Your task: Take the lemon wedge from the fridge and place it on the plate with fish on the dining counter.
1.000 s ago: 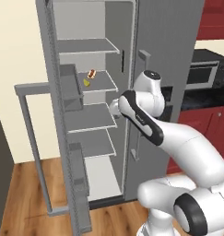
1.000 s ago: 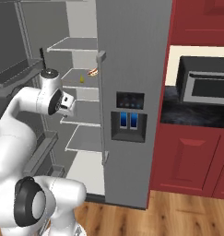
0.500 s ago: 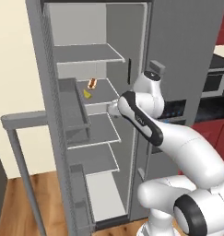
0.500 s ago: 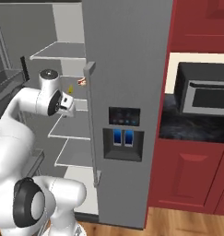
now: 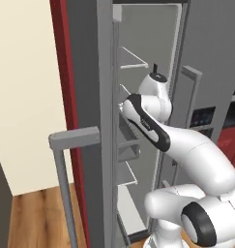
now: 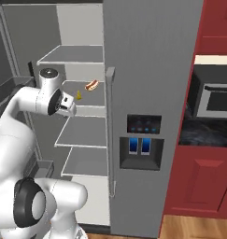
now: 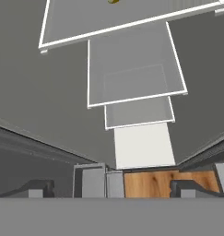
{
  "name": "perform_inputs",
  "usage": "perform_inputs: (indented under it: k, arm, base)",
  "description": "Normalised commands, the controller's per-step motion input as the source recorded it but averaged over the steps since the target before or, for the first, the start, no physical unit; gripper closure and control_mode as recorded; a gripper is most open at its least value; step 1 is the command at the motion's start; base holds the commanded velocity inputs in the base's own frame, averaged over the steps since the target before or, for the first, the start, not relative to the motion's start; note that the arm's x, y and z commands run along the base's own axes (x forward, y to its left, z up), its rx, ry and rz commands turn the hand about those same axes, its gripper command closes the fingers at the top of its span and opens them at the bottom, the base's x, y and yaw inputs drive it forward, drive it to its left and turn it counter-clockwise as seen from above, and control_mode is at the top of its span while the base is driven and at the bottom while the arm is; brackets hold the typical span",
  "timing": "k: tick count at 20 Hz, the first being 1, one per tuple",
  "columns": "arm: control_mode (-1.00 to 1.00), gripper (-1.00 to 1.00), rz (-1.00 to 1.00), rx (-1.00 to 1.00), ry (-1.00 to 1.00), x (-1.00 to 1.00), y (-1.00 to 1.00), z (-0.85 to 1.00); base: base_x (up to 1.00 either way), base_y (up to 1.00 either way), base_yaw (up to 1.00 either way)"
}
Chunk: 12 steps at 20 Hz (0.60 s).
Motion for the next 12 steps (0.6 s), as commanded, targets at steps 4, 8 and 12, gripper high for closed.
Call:
perform_inputs:
  k: [4,8,12]
  arm:
    - [1.0,-1.0,0.0,0.0,0.0,0.0,0.0,0.0]
    - [1.0,-1.0,0.0,0.0,0.0,0.0,0.0,0.0]
    - [1.0,-1.0,0.0,0.0,0.0,0.0,0.0,0.0]
  base:
    - [0.5,-0.48,0.0]
    - [0.37,0.0,0.0]
    - [0.56,-0.02,0.0]
